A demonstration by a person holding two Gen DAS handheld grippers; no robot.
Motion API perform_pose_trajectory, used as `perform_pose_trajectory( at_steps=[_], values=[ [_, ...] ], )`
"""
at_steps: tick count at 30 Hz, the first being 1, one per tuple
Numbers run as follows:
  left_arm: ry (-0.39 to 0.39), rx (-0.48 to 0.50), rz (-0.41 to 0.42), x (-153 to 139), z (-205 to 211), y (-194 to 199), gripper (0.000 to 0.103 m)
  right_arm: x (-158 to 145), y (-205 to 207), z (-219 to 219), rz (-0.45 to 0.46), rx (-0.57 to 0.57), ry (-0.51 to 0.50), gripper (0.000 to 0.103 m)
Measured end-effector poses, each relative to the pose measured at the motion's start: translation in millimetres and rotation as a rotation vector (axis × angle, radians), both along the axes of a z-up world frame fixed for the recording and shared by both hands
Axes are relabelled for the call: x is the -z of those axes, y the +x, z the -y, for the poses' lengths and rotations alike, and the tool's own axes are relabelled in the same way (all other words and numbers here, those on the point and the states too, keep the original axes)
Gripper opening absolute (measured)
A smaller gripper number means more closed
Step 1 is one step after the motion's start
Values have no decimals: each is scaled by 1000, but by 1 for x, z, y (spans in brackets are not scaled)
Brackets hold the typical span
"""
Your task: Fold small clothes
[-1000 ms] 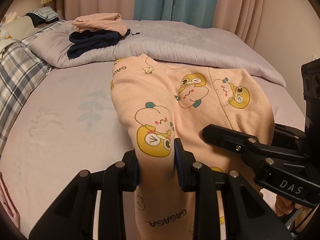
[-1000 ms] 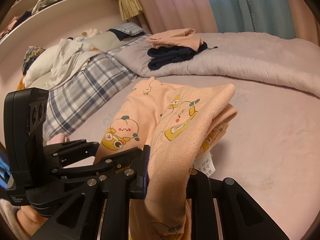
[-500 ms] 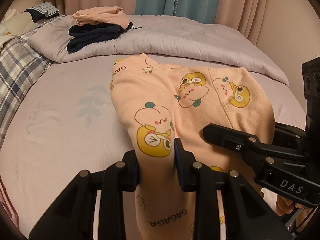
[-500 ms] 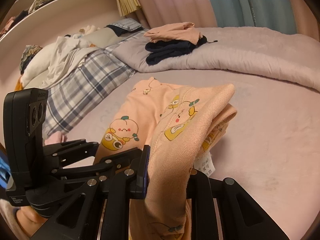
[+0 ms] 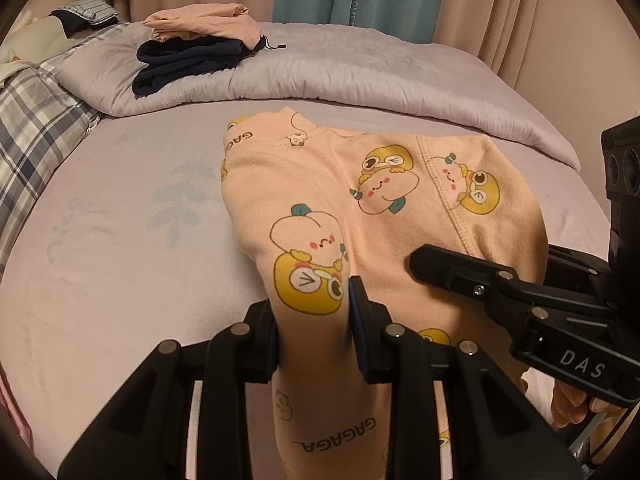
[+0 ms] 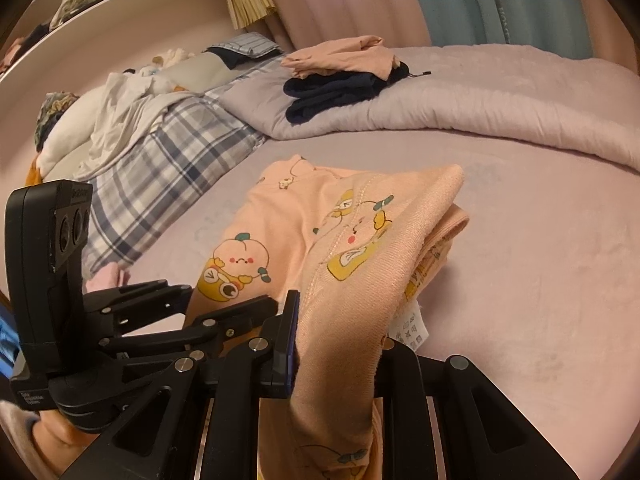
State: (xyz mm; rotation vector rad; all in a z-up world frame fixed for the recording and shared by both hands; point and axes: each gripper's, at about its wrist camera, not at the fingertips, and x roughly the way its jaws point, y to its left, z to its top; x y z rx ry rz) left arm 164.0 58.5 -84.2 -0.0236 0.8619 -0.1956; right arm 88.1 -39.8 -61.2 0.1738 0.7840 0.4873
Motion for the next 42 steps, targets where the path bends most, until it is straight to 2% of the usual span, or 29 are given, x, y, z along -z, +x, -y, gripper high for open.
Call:
perform_pose_trajectory(
  at_steps=[42],
  values=[
    [-5,-3,-67,32,2,23,30,19,13,-1,-69,23,-12,21]
  ],
)
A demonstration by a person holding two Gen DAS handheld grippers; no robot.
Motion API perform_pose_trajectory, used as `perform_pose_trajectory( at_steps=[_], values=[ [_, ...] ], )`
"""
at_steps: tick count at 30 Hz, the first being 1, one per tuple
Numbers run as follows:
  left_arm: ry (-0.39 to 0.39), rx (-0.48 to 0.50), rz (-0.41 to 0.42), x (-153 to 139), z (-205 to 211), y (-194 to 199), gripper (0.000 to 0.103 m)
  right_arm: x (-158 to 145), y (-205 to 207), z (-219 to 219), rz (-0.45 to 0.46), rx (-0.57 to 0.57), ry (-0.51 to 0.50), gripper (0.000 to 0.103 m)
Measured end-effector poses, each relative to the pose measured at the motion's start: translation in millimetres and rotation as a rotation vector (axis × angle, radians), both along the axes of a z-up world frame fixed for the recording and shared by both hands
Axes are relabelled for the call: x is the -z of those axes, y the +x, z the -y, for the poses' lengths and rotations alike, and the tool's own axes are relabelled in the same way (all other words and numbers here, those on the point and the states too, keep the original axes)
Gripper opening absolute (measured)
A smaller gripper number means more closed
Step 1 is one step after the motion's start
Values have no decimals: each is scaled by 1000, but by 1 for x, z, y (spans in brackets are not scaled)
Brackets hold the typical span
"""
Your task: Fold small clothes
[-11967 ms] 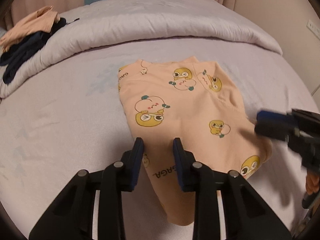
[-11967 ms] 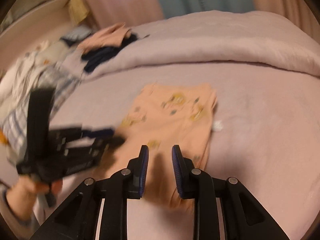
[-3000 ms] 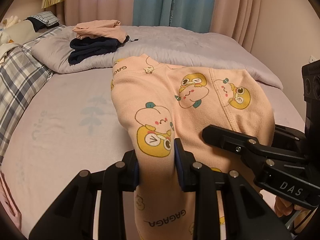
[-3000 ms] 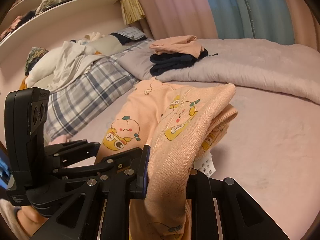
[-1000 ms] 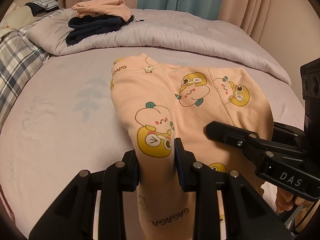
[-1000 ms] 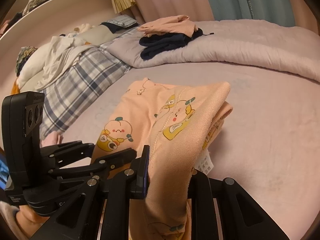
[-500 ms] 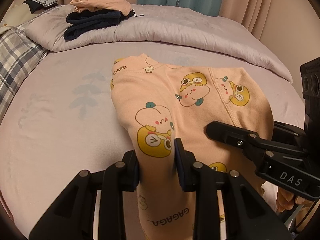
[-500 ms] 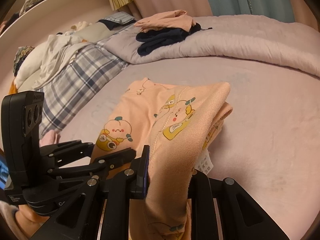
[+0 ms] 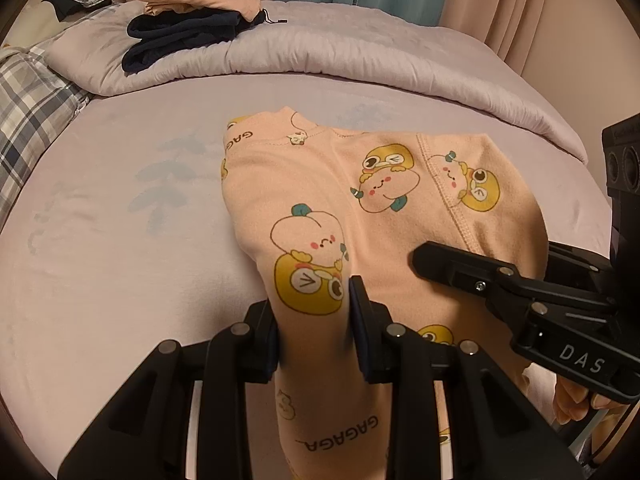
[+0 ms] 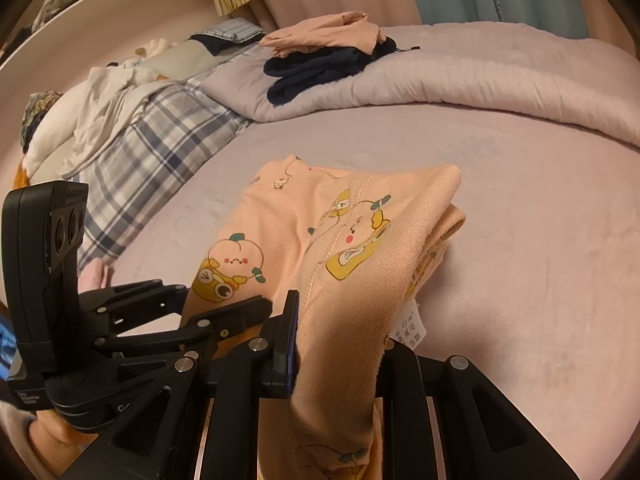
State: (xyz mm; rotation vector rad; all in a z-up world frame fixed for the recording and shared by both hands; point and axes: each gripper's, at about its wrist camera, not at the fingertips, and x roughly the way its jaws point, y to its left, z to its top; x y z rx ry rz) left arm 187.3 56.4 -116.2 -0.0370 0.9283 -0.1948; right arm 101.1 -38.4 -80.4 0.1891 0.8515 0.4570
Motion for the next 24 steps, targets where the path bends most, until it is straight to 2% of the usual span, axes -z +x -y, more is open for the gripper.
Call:
perform_pose_trajectory(
  at_steps=[24],
  values=[
    [-4,-10,-20,11,-1,11,30,9,8,-3,-22,6,-3,21]
  ],
)
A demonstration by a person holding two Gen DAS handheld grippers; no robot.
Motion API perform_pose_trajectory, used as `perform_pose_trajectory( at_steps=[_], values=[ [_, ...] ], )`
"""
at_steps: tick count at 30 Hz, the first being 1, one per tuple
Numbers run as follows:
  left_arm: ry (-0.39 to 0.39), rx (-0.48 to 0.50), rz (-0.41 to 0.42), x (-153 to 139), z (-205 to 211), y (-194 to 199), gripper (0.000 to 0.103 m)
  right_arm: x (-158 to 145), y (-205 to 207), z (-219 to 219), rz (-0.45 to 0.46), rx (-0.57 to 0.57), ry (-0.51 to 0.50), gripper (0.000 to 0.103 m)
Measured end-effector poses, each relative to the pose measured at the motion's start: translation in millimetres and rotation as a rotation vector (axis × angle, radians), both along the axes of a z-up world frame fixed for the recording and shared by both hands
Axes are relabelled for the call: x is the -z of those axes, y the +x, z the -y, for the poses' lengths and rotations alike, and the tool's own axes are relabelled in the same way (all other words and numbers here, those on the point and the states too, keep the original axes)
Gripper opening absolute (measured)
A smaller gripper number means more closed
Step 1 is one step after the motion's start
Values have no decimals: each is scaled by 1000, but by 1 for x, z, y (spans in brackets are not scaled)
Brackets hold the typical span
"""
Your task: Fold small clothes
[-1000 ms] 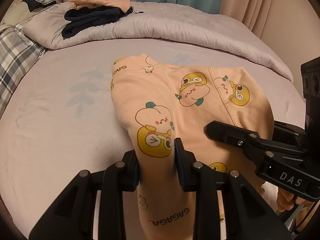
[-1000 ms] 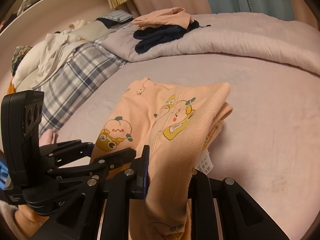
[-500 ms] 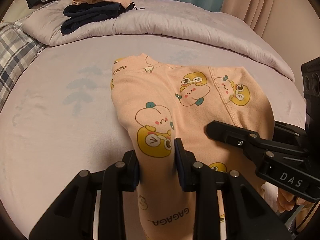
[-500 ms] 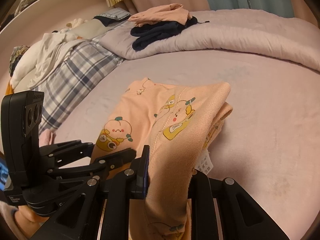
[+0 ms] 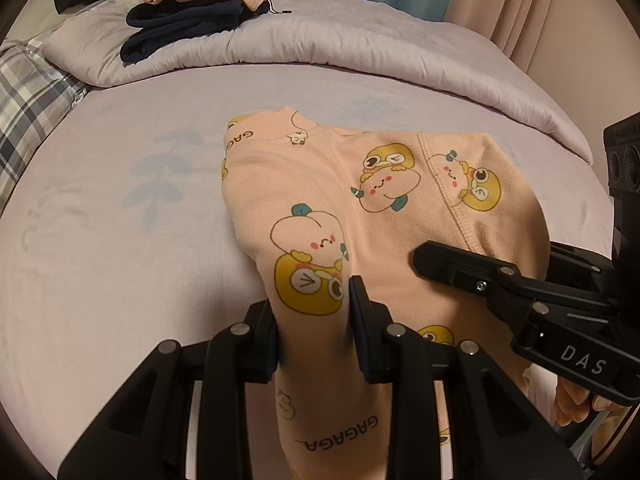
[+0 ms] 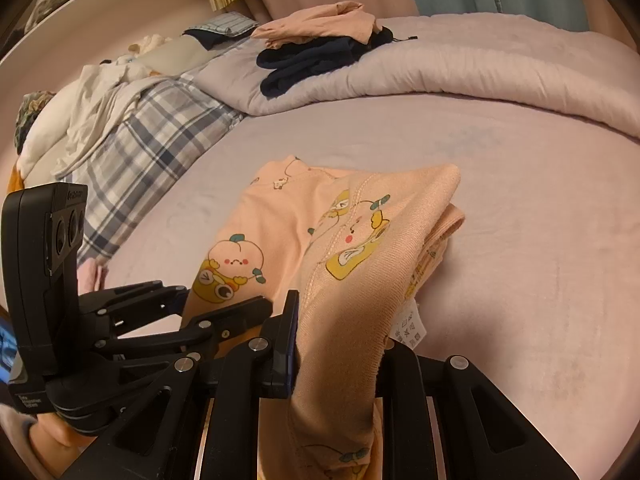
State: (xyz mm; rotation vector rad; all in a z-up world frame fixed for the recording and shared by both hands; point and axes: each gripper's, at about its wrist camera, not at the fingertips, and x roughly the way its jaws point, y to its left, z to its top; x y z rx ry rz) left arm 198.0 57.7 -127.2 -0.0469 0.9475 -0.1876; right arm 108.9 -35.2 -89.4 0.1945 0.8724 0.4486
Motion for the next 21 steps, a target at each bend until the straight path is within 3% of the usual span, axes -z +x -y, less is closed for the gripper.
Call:
perform_pose_trajectory(
  at_steps=[21],
  values=[
    [0,-2,-11,8,-1,7,30,6,4,-1,-15,5,-2,21]
  ],
)
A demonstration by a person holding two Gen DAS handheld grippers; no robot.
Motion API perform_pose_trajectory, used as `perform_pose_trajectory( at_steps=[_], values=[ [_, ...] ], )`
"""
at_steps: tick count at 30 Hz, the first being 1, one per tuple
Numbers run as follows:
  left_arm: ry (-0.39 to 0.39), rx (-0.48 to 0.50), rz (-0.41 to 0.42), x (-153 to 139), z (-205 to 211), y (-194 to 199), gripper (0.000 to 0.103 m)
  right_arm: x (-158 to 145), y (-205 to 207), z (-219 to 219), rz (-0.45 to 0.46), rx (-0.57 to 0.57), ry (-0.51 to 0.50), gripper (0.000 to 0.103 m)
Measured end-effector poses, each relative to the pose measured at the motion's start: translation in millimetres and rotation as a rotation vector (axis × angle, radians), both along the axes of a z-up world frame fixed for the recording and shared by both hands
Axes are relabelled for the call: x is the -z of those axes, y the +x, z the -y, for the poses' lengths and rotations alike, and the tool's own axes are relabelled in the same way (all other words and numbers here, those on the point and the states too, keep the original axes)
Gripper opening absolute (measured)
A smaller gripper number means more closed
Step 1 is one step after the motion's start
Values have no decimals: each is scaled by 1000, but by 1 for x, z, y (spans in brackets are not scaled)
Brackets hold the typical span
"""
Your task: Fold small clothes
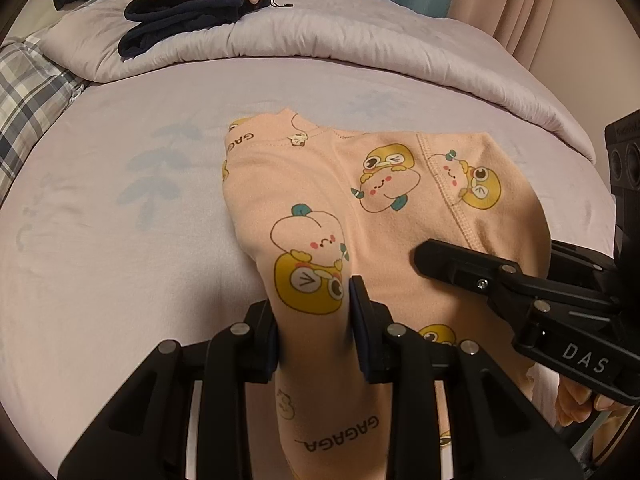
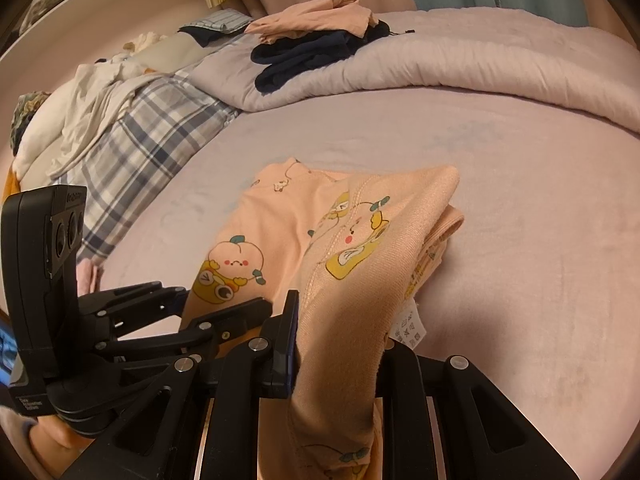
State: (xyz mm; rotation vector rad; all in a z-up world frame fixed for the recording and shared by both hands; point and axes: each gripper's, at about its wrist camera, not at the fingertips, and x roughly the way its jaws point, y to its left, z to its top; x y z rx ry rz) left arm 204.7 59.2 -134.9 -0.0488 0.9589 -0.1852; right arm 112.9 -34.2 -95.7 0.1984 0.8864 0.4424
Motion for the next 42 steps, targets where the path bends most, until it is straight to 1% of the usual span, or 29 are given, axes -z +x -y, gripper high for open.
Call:
perform_pose_trajectory(
  at_steps=[21,35,42],
  values=[
    [4,-2,-17,13,-1,9,32,7,7,2,-25,17,-15,21],
    [6,-1,-20,15,-3,12,33,10,10,2,-37,23,-19,21],
    [5,-3,-27,20,-3,13,34,14,12,7,-55,28,-6,21]
  ],
)
